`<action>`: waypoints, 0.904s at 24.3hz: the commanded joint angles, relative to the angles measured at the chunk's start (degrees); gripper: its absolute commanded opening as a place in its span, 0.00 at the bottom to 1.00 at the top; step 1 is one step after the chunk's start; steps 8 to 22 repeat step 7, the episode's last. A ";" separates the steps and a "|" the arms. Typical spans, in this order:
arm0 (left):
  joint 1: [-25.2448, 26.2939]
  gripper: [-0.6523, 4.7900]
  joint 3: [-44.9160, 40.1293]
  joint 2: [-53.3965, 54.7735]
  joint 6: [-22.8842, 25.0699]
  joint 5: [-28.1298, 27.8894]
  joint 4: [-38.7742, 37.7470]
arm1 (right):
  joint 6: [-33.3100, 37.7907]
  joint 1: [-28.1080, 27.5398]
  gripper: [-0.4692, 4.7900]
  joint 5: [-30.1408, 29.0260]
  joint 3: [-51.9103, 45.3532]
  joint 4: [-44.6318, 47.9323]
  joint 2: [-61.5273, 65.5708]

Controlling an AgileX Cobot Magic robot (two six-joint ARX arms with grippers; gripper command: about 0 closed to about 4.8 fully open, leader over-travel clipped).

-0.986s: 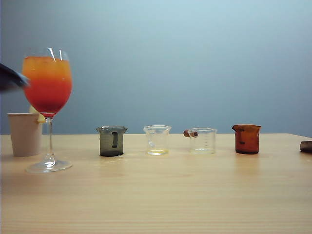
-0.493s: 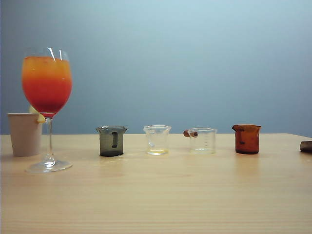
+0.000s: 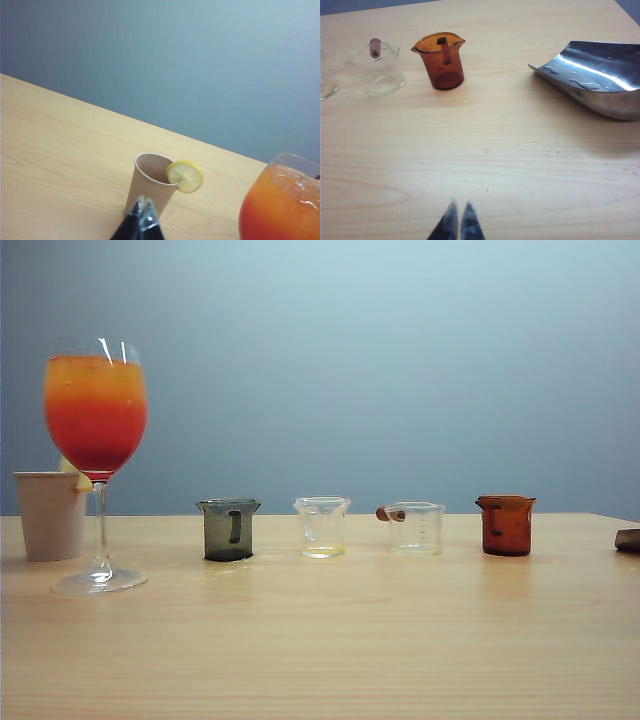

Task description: Pick up the fourth measuring cup from the left, pour the grenadine inside into the goblet, and finally put the measuring cup back in its original place.

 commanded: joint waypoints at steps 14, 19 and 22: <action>-1.86 0.12 0.11 0.07 0.04 -0.15 0.09 | 0.11 -0.02 0.13 0.00 -0.20 0.57 0.02; -1.86 0.12 0.11 0.07 0.04 -0.15 0.09 | 0.11 -0.02 0.13 0.00 -0.20 0.57 0.02; -1.86 0.12 0.11 0.07 0.04 -0.15 0.09 | 0.11 -0.02 0.13 0.00 -0.20 0.57 0.02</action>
